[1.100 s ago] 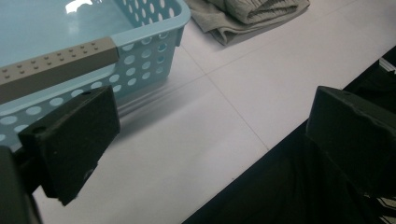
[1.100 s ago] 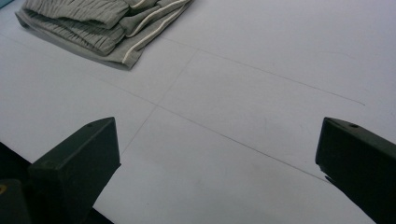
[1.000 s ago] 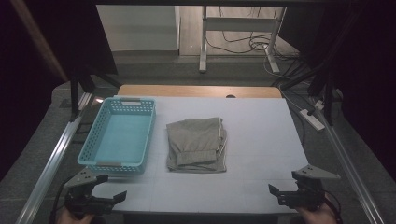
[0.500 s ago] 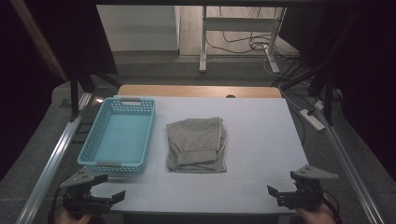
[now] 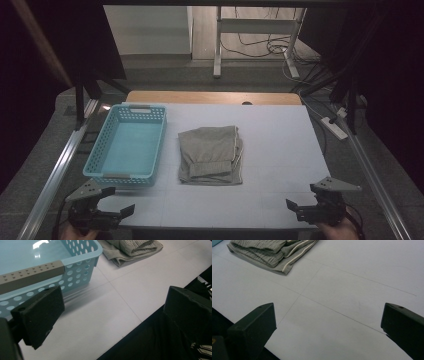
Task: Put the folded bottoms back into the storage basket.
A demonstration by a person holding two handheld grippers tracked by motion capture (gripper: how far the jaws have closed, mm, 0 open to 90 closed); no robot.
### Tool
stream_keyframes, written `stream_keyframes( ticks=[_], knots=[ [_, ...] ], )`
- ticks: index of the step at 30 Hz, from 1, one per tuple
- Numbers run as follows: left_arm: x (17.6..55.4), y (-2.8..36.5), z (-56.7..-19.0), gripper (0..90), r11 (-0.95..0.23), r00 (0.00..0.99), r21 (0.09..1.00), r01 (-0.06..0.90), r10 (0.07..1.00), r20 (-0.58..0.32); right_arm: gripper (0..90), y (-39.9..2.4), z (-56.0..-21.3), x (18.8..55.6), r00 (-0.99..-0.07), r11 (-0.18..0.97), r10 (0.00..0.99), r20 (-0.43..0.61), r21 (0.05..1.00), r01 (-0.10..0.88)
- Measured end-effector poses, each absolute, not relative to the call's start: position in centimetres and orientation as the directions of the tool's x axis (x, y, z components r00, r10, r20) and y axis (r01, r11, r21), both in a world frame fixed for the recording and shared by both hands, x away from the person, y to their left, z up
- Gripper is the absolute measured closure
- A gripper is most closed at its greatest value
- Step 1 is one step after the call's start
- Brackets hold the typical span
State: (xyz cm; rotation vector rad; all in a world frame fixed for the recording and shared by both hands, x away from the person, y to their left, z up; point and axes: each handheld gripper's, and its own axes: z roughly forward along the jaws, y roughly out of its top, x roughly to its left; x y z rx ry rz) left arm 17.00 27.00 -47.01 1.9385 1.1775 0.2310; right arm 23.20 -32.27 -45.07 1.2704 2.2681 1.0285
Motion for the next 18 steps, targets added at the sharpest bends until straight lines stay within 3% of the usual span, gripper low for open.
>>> stream_keyframes(
  ticks=[18],
  knots=[
    [16.88,26.24,-46.62,0.0,-0.242,0.58,0.761,0.602,0.788,-0.208,0.2,-32.1,-45.12,23.2,-0.545,0.348,0.837,0.043,0.726,0.592]
  ],
)
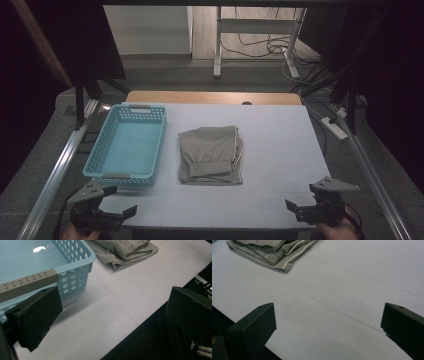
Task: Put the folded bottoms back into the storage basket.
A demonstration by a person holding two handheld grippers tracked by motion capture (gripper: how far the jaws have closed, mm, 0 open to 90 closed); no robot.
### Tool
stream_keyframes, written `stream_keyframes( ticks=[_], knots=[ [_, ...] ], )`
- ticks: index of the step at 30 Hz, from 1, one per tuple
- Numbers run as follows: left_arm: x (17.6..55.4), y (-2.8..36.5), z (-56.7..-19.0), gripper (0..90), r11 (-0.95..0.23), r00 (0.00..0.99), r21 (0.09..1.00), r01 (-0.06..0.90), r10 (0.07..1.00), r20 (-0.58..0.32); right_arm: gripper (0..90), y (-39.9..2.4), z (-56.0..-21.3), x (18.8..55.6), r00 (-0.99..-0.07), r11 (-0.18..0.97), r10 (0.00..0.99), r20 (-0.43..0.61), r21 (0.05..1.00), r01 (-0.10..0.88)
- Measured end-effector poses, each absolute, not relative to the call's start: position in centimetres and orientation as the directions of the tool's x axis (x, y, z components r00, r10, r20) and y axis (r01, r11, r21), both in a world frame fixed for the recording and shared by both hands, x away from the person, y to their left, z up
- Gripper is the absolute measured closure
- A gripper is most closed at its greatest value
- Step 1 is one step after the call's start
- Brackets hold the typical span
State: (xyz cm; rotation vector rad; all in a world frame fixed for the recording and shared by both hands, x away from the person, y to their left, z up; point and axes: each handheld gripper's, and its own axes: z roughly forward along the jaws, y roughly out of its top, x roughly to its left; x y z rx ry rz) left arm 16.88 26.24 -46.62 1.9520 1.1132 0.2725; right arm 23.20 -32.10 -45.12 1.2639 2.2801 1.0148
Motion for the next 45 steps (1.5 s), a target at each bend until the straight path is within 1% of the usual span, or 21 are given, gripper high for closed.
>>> stream_keyframes(
  ticks=[11,17,22,32,39,45],
  knots=[
    [17.4,25.6,-46.3,0.1,-0.258,0.631,0.783,0.566,0.747,-0.211,0.3,-32.0,-45.2,23.3,-0.546,0.352,0.836,0.043,0.721,0.596],
    [17.7,25.3,-46.3,0.0,-0.274,0.645,0.78,0.563,0.736,-0.208,0.2,-32.1,-45.2,23.3,-0.547,0.355,0.836,0.042,0.718,0.598],
    [18.0,25.0,-46.3,0.0,-0.274,0.641,0.776,0.568,0.738,-0.209,0.2,-32.1,-45.2,23.3,-0.545,0.351,0.837,0.044,0.72,0.598],
    [18.6,24.2,-46.3,0.0,-0.276,0.652,0.76,0.588,0.718,-0.244,0.2,-32.1,-45.2,23.3,-0.543,0.353,0.838,0.041,0.719,0.598],
    [19.0,23.5,-46.2,0.0,-0.291,0.656,0.75,0.595,0.715,-0.243,0.3,-32.1,-45.2,23.3,-0.542,0.35,0.839,0.042,0.721,0.598],
    [19.7,23.1,-46.2,0.0,-0.263,0.652,0.749,0.608,0.703,-0.283,0.2,-32.1,-45.2,23.2,-0.541,0.348,0.84,0.041,0.724,0.596]
  ],
)
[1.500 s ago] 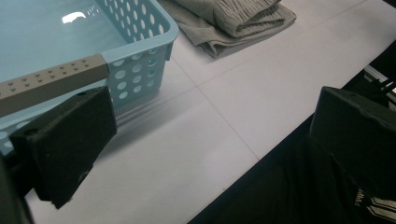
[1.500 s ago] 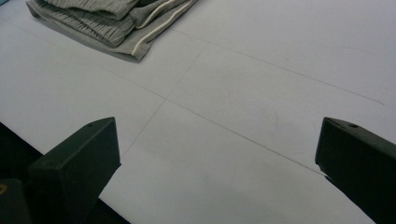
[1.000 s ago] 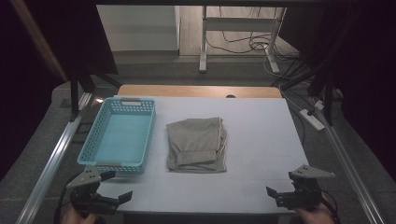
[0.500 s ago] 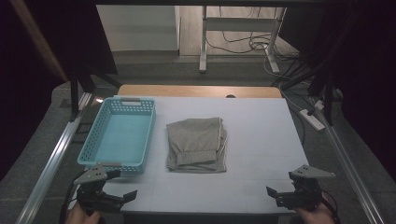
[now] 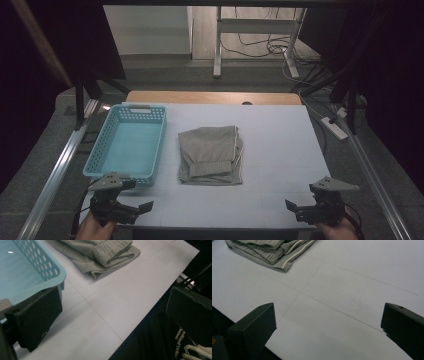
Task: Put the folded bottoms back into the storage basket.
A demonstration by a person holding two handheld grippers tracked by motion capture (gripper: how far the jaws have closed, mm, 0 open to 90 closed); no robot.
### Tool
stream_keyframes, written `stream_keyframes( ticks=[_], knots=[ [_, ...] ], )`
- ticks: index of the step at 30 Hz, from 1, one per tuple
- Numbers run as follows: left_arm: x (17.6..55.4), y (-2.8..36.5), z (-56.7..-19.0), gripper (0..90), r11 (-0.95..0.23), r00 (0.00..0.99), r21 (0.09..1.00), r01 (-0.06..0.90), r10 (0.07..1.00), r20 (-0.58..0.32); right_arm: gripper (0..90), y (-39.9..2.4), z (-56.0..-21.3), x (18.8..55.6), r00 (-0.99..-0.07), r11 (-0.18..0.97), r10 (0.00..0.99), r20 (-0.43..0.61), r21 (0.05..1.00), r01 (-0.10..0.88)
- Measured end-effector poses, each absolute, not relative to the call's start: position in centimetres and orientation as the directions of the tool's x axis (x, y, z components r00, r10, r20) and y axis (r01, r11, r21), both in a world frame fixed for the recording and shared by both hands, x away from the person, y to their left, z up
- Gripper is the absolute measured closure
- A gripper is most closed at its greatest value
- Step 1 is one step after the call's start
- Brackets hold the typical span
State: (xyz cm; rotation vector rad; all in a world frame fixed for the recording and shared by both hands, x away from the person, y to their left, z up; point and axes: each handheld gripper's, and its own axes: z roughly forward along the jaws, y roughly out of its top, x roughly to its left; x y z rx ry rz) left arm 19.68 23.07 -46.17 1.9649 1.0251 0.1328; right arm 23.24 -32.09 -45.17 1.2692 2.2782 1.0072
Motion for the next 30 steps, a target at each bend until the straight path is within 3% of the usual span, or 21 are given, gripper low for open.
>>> stream_keyframes(
  ticks=[30],
  knots=[
    [23.9,18.9,-45.5,0.0,-0.354,0.691,0.713,0.606,0.678,-0.251,0.3,-32.1,-45.2,23.2,-0.546,0.353,0.837,0.041,0.722,0.595]
  ],
)
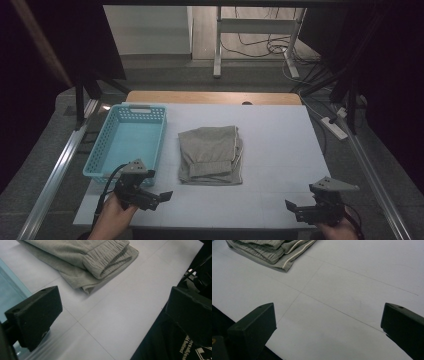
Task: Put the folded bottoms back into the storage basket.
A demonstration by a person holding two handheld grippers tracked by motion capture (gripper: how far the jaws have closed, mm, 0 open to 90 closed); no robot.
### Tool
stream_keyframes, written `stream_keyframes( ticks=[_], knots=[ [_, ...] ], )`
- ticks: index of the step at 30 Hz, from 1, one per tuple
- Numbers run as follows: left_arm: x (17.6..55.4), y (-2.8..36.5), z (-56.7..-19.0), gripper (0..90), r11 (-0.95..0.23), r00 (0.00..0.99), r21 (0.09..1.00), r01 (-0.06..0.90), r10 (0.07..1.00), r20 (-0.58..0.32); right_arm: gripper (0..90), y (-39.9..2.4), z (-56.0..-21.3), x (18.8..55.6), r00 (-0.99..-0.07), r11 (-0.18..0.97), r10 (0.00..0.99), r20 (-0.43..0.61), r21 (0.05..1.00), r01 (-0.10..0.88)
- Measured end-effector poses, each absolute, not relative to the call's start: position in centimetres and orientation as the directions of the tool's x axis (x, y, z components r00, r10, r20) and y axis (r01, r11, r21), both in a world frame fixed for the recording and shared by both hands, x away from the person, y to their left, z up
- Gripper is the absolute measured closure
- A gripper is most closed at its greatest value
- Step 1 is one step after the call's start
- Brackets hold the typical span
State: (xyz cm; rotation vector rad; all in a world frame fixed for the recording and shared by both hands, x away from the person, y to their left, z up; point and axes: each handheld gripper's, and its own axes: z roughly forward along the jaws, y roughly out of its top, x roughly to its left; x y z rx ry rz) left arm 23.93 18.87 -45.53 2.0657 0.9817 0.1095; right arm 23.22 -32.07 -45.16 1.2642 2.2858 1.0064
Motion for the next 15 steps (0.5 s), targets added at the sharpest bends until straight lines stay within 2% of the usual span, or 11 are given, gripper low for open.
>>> stream_keyframes(
  ticks=[15],
  knots=[
    [26.4,17.6,-46.0,0.5,-0.366,0.692,0.703,0.61,0.679,-0.246,0.3,-32.0,-45.2,23.2,-0.548,0.355,0.836,0.04,0.721,0.595]
  ],
)
